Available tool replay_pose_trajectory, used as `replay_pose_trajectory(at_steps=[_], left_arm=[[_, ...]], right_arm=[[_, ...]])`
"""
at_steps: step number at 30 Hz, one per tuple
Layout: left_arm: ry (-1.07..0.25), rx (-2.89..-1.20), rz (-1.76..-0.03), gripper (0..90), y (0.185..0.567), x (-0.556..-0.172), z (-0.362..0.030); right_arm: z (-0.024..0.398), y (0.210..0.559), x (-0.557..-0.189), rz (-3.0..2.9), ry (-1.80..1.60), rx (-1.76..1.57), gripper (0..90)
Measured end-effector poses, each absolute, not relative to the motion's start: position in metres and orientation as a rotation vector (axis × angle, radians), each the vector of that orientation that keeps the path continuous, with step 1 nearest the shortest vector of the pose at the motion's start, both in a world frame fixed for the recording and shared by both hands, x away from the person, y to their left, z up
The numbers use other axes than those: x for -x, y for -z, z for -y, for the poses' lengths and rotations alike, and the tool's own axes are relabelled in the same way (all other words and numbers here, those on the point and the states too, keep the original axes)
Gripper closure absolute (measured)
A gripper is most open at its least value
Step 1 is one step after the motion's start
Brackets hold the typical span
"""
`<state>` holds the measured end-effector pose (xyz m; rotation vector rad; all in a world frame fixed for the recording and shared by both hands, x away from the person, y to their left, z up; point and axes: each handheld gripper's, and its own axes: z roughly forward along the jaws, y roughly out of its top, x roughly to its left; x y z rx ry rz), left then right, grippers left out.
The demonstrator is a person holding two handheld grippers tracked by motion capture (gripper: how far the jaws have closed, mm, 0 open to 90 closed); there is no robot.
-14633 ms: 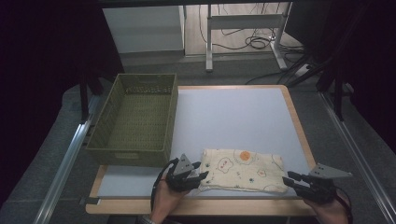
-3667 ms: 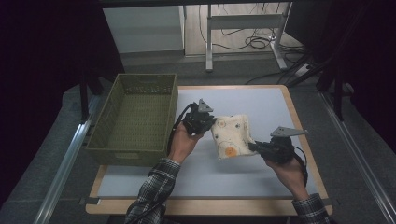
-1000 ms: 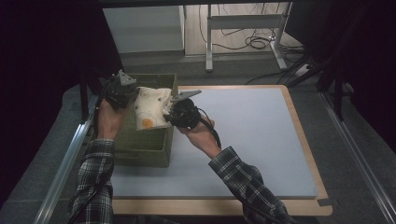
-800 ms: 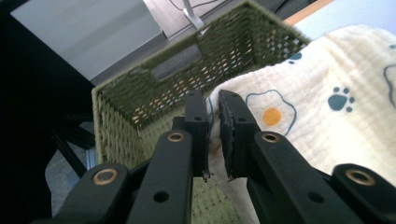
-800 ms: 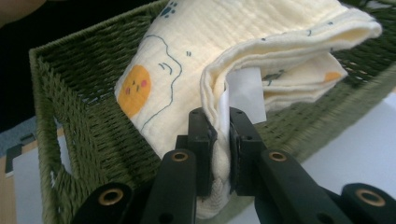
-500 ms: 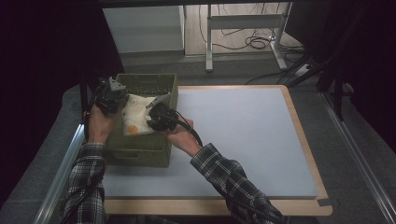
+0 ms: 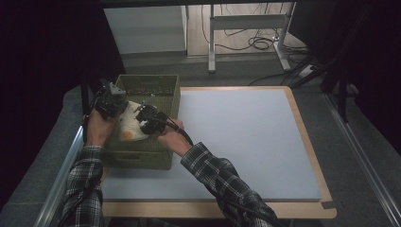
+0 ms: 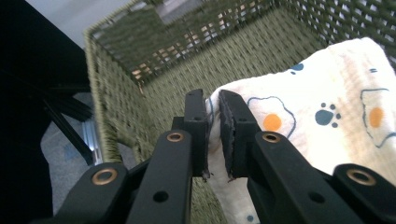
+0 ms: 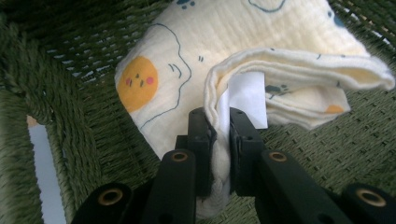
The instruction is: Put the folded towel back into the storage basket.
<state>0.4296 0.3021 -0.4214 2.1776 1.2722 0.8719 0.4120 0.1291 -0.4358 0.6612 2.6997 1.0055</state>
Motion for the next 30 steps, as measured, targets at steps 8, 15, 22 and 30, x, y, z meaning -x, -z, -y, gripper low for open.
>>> replay_pose_trajectory(at_steps=[8,15,22,30], left_arm=[[-0.815,-2.23,-1.303,81.6,0.436,-0.438,-0.303],[-0.818,-2.273,-1.35,65.8,0.447,-0.446,-0.302],[-0.805,-2.247,-1.373,54.0,0.449,-0.448,-0.299],[-0.782,-2.181,-1.388,40.3,0.446,-0.443,-0.297]], right_arm=[[-0.136,0.439,-0.416,-2.735,-0.919,-0.706,76.4],[-0.133,0.437,-0.419,-2.716,-0.942,-0.714,66.5],[-0.121,0.43,-0.423,-2.67,-0.982,-0.716,60.0],[-0.106,0.427,-0.423,-2.639,-1.029,-0.706,48.9]])
